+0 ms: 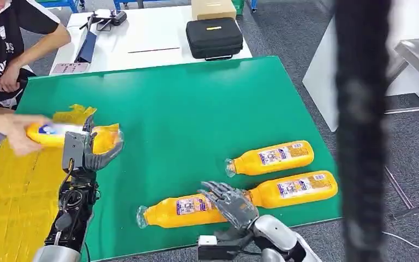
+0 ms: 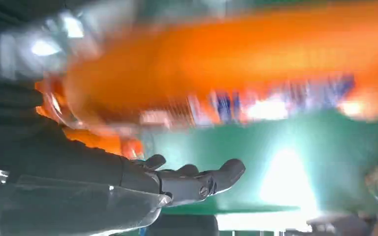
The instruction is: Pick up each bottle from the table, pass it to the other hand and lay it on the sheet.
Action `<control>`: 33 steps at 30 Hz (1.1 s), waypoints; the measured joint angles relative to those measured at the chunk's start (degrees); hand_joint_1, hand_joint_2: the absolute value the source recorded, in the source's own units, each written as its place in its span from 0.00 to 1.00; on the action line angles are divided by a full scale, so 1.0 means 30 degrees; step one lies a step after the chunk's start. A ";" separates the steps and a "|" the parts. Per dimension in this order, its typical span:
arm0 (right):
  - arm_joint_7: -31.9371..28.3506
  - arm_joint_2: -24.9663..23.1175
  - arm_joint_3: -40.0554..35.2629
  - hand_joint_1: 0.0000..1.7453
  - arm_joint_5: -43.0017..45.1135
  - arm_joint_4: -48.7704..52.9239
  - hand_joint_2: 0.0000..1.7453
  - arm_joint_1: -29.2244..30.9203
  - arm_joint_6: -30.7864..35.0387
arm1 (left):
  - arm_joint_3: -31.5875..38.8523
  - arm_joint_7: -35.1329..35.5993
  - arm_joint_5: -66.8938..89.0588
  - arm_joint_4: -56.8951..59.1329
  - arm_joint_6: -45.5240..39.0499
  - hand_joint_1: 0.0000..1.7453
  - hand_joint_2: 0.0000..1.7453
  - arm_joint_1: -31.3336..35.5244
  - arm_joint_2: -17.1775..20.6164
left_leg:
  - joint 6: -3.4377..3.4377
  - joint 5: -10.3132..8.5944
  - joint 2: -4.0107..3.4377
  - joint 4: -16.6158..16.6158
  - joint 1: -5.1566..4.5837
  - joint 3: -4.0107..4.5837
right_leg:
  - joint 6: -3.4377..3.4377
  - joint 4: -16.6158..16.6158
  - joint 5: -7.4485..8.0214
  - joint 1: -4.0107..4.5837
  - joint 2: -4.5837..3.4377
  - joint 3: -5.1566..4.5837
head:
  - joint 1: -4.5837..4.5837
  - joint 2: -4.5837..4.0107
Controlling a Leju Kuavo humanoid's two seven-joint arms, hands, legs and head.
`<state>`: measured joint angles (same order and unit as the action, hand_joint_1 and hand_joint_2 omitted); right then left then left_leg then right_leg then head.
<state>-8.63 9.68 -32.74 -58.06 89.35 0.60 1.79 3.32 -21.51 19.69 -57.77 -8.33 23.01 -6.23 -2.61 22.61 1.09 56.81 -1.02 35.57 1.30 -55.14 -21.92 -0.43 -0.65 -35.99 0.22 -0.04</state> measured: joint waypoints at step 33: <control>0.0284 -0.0613 -0.1166 0.00 0.4272 -0.2186 1.00 0.2124 -0.2659 | -0.0350 0.0029 -0.0598 0.0052 -0.0444 0.00 1.00 -0.0523 -0.0015 | -0.0002 0.0001 0.0019 0.0000 0.0001 0.0004 | -0.0002 -0.0003 -0.0004 -0.0001 0.0004 -0.0002 | 0.0007 0.0000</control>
<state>-7.78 7.85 -36.24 -45.24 82.79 6.97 -6.19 2.27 -21.42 17.90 -57.61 -9.66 21.44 -6.27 -2.61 22.61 1.14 56.81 -1.02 35.58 1.29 -55.15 -21.93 -0.44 -0.64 -36.00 0.24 -0.04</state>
